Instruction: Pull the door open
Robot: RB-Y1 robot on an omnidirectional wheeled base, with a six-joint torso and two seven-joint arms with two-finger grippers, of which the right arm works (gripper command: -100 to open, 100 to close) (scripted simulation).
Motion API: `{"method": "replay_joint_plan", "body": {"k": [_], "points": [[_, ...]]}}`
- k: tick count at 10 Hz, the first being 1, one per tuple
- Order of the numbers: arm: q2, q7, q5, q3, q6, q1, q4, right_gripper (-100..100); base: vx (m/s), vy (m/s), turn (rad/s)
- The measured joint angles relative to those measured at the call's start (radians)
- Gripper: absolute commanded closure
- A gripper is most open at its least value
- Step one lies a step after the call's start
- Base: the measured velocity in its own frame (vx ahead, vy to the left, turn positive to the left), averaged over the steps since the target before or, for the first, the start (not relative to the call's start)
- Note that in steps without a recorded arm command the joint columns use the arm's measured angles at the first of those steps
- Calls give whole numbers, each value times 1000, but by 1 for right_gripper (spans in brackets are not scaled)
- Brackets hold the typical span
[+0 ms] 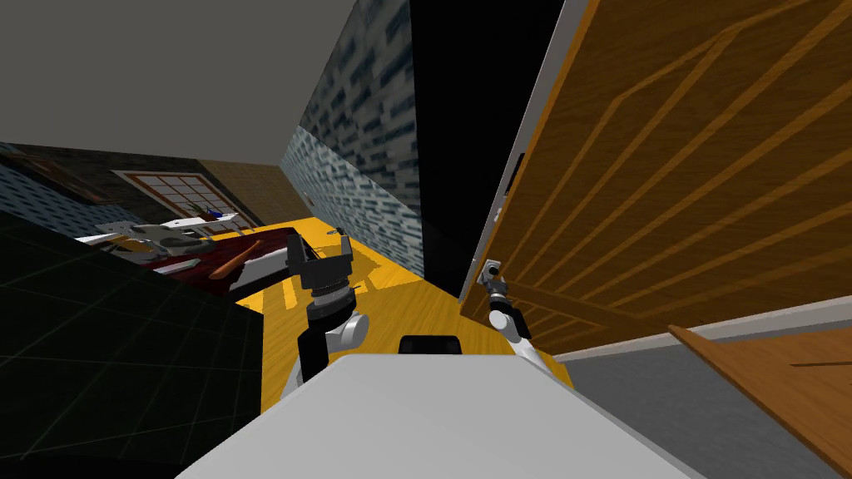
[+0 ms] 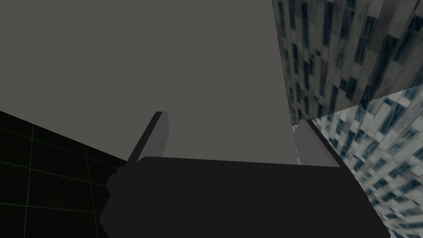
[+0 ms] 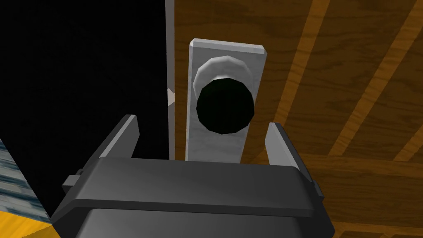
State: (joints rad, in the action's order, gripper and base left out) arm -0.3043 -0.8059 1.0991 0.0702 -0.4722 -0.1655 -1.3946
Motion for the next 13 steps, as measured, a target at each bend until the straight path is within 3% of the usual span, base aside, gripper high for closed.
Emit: {"method": "replay_joint_plan", "body": {"k": [2, 4, 5, 11, 13], "points": [[-23, -23, 8, -23, -5, -12, 3, -100, 147, -47, 82], [-47, -48, 12, -32, -10, -1, 27, -100, 53, -25, 29], [-48, -52, 11, -32, -12, 0, 30, 100, -3, -3, -29], [-47, -48, 12, -33, -9, -3, 29, 100, -26, 0, 18], [-61, -59, 13, -27, -13, -6, 21, 100, -195, -15, 106]]}}
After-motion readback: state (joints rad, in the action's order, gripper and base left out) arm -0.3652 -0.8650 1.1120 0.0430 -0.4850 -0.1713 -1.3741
